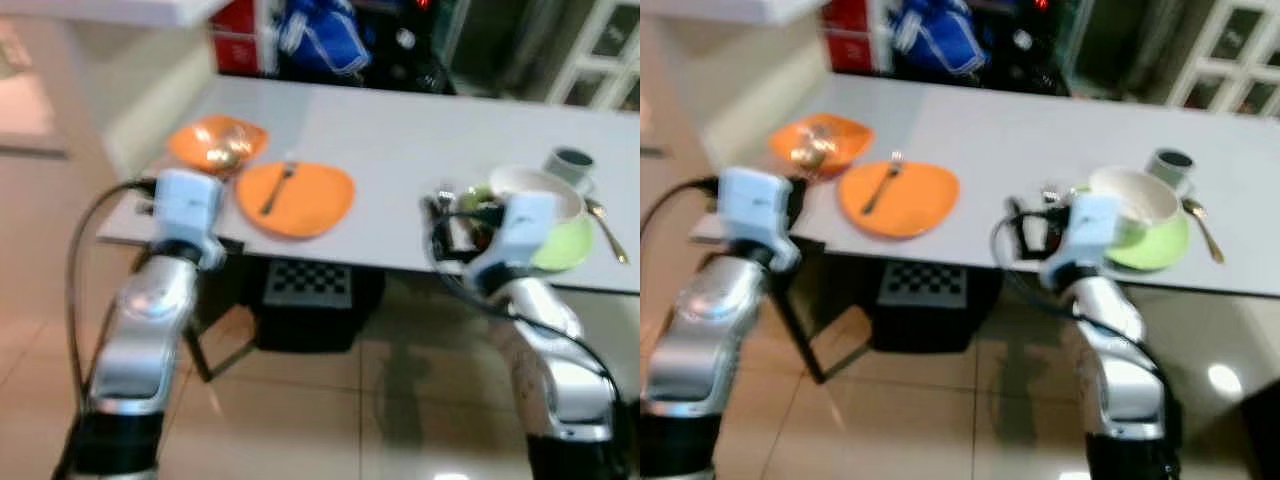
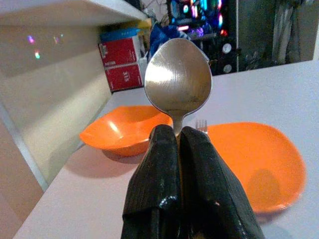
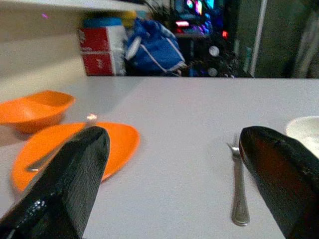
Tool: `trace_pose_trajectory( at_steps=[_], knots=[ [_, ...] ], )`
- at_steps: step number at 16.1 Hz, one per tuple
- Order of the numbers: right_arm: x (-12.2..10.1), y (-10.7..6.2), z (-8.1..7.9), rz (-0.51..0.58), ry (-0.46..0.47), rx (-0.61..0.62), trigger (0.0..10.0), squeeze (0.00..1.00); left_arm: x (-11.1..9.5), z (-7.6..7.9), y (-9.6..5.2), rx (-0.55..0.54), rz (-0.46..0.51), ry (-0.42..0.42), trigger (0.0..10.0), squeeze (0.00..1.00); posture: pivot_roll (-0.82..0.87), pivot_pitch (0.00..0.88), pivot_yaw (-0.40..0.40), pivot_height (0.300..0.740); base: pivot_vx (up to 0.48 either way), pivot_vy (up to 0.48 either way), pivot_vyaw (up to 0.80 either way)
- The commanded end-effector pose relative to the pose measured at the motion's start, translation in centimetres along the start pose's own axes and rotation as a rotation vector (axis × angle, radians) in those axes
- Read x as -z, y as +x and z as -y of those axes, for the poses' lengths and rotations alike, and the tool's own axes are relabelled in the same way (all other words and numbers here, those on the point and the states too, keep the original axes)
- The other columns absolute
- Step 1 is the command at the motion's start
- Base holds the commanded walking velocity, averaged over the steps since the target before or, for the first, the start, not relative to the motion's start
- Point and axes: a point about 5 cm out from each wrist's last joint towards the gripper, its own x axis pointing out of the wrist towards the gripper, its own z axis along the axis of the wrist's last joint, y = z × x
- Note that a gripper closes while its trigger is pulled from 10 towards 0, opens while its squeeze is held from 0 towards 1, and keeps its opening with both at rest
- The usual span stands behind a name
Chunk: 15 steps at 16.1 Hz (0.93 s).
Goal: Setting the table
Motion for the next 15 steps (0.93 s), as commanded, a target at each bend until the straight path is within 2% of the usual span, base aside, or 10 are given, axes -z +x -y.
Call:
trace_pose_trajectory(
  at_steps=[1, 4, 7, 12, 15],
  knots=[
    [-0.3, -0.2, 0.8, 0.003, -0.019, 0.012, 10.0, 0.00, -0.6, 1.2, 0.2, 0.047, 0.020, -0.010, 10.0, 0.00, 0.04, 0.000, -0.038, 0.740, 0.420, 0.000, 0.00],
    [-0.3, -0.4, -0.1, -0.004, 0.000, -0.059, 10.0, 0.00, -0.5, 1.2, 0.2, 0.057, 0.015, -0.010, 10.0, 0.00, 0.04, 0.000, -0.038, 0.740, 0.417, 0.000, 0.00],
    [-0.1, -1.2, -1.8, -0.037, -0.001, -0.222, 10.0, 0.00, -0.3, 1.6, 0.1, 0.094, 0.004, -0.009, 10.0, 0.00, 0.04, 0.000, -0.036, 0.740, 0.421, 0.000, 0.00],
    [-0.1, -1.6, -2.1, -0.044, 0.006, -0.268, 10.0, 0.00, 0.0, 2.6, 0.1, 0.173, -0.013, 0.008, 10.0, 0.00, 0.03, 0.000, -0.034, 0.740, 0.402, 0.000, 0.00],
    [-0.1, -1.9, -2.4, -0.054, 0.004, -0.315, 10.0, 0.00, 0.0, 2.7, 0.3, 0.183, -0.018, 0.008, 10.0, 0.00, 0.03, 0.000, -0.034, 0.740, 0.380, 0.000, 0.00]
  ],
)
